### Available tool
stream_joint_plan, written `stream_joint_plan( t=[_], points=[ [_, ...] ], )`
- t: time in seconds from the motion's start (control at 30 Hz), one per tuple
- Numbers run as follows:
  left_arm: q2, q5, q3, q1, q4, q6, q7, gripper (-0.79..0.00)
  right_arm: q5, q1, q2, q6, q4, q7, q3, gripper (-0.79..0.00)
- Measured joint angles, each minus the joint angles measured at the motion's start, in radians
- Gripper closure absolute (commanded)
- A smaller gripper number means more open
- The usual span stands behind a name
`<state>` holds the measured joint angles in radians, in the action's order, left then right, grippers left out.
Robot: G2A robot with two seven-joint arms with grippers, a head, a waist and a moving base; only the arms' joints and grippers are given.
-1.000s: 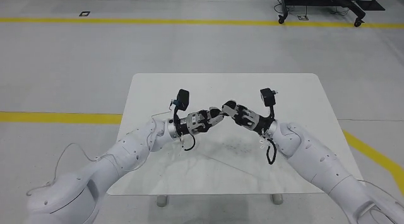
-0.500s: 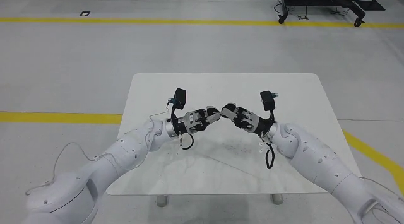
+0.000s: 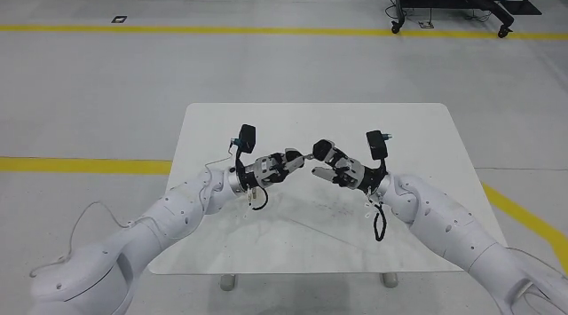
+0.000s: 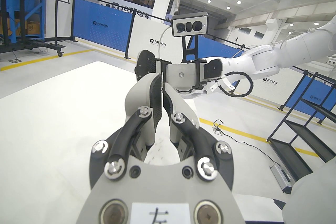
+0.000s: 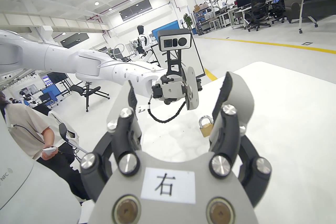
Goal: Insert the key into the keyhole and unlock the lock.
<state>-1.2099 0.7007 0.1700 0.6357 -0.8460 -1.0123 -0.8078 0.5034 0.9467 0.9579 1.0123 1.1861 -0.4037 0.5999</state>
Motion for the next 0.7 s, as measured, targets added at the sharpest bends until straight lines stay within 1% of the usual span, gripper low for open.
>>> stream_joint_plan(
  t=[0.13,0.23,0.27,0.3,0.33,0.37,0.5,0.6,0.63,0.7],
  points=[
    [0.011,0.031,0.0,-0.004,-0.009,0.0,0.0,0.0,0.004,0.0,0.0,-0.004,0.0,0.004,0.001,-0.785],
    [0.019,0.086,0.0,-0.006,-0.013,0.0,0.002,0.0,0.06,0.008,-0.005,-0.063,0.022,0.058,0.023,-0.785],
    [0.021,0.099,0.0,-0.006,-0.013,0.0,0.002,0.0,0.072,0.014,-0.007,-0.071,0.029,0.067,0.032,-0.711],
    [0.022,0.107,0.0,-0.006,-0.015,0.0,0.001,0.0,0.081,0.02,-0.01,-0.074,0.036,0.074,0.041,-0.48],
    [0.023,0.113,0.0,-0.006,-0.019,0.0,0.0,0.0,0.095,0.027,-0.013,-0.073,0.043,0.086,0.053,-0.372],
    [0.024,0.115,0.0,-0.006,-0.021,0.0,0.0,0.0,0.103,0.032,-0.016,-0.073,0.048,0.096,0.062,-0.326],
    [0.026,0.125,0.0,-0.003,-0.03,0.0,0.0,0.0,0.11,0.055,-0.024,-0.055,0.072,0.143,0.089,-0.219],
    [0.026,0.13,0.0,-0.001,-0.03,0.0,0.0,0.0,0.102,0.067,-0.026,-0.047,0.078,0.18,0.105,-0.206],
    [0.025,0.133,0.0,0.0,-0.029,0.0,0.0,0.0,0.098,0.07,-0.026,-0.053,0.082,0.194,0.111,-0.163],
    [0.025,0.139,0.0,0.0,-0.026,0.0,0.001,0.0,0.09,0.075,-0.026,-0.052,0.086,0.211,0.117,-0.105]
  ],
)
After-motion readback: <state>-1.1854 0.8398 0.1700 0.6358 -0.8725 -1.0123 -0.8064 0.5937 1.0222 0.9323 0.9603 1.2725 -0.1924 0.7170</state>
